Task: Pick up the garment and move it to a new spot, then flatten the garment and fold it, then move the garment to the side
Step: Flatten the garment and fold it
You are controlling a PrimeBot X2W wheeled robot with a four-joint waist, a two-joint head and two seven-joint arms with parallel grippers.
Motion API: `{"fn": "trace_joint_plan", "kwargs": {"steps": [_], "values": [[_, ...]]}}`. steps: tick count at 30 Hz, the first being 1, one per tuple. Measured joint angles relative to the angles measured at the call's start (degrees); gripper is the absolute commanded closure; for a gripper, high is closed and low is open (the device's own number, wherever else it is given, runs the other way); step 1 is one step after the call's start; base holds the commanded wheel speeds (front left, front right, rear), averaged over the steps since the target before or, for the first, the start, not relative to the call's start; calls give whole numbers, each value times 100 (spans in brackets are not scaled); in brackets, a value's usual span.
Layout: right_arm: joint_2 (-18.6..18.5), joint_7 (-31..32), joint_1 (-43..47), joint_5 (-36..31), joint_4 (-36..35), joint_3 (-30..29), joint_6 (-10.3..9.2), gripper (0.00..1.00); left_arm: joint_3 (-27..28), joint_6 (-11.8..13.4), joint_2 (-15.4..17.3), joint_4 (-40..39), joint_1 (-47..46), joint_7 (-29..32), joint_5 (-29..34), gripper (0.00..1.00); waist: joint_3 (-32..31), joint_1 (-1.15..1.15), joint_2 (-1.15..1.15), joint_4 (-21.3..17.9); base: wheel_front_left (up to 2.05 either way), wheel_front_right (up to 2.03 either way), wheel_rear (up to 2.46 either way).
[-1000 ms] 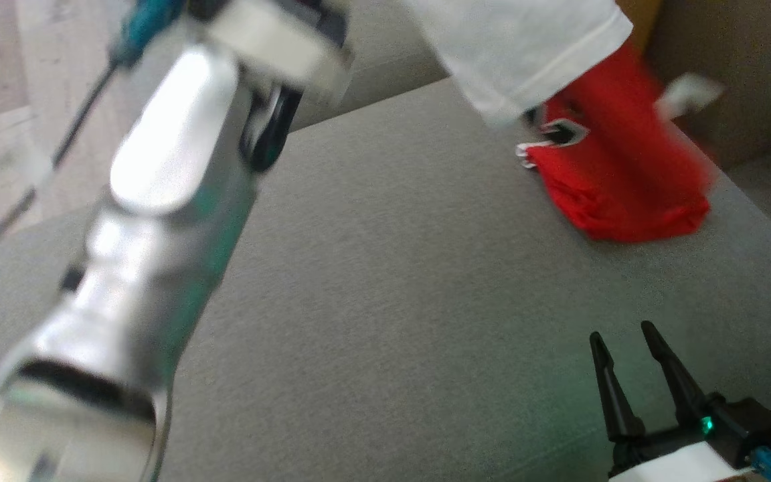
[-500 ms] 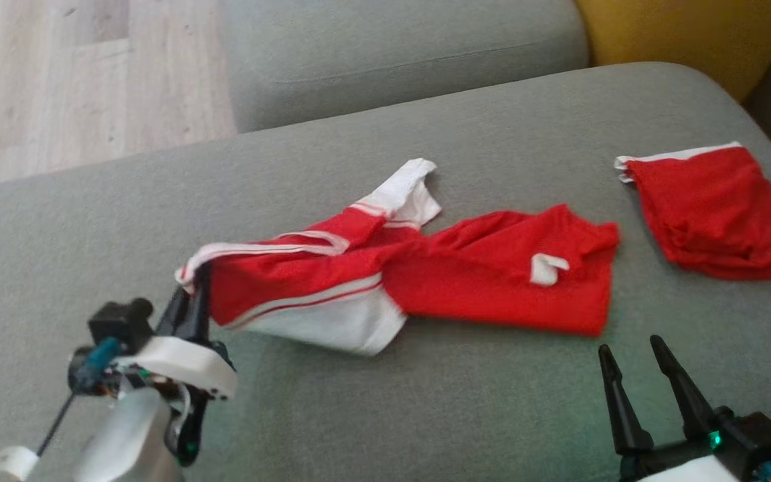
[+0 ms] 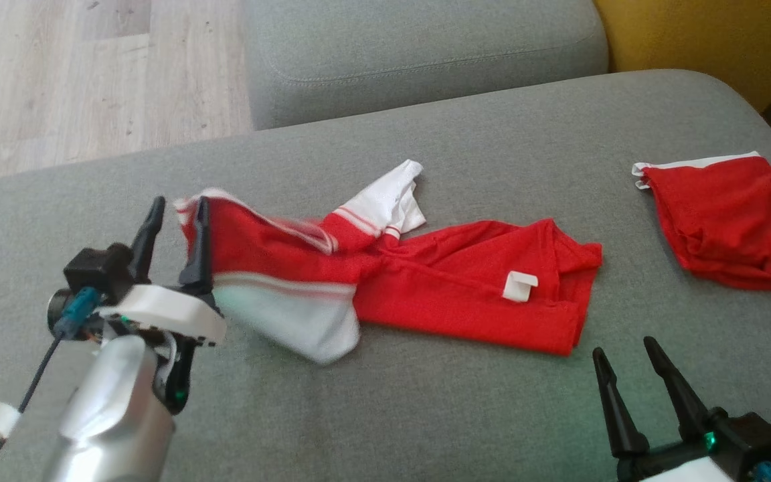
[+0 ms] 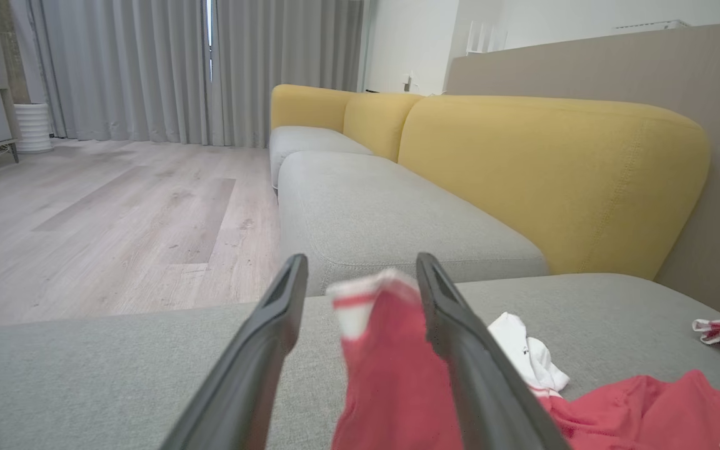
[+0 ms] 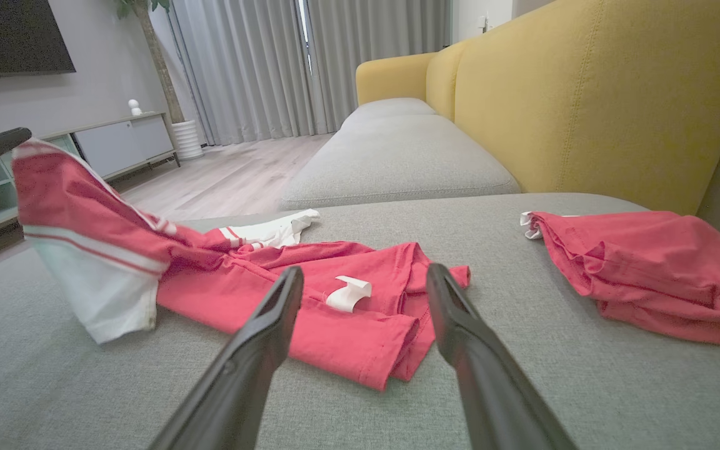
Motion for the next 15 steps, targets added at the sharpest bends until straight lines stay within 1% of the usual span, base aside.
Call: {"fn": "trace_joint_plan", "kwargs": {"steps": [1, 2, 3, 4, 6, 10, 13, 15], "values": [[0, 0, 0, 0, 0, 2, 0, 0, 51, -20, -40, -4, -30, 0, 27, 25, 0, 0, 0, 5, 0, 0, 0], [0, 0, 1, 0, 0, 2, 0, 0, 71, -24, -86, -3, -32, 0, 33, 17, -1, 0, 0, 12, 0, 0, 0], [0, 0, 1, 0, 1, 3, 0, 0, 62, -46, -127, -3, -24, 0, 41, 5, -3, 0, 0, 17, 0, 0, 0], [0, 0, 1, 0, 1, 5, 0, 0, 47, -80, -156, -23, -19, 0, 87, 5, -3, 0, 0, 19, 0, 0, 0], [0, 0, 1, 0, 2, 20, 0, 0, 81, -123, -224, -181, -23, -1, 62, 0, 1, 0, 0, 16, 0, 0, 0], [1, 0, 0, 0, 4, 33, 0, 0, 120, -125, -244, -442, -21, -7, 197, 0, -12, 0, 0, -13, 0, 0, 0], [2, 0, 2, 0, 4, 25, 0, 0, 90, -124, -191, -664, 12, -7, 584, 0, -26, 0, 0, -5, 0, 0, 0], [3, 0, 3, 0, 4, 19, 0, 0, -31, -123, -135, -748, 47, -8, 913, 0, -17, 0, 0, 4, 0, 0, 0]]}}
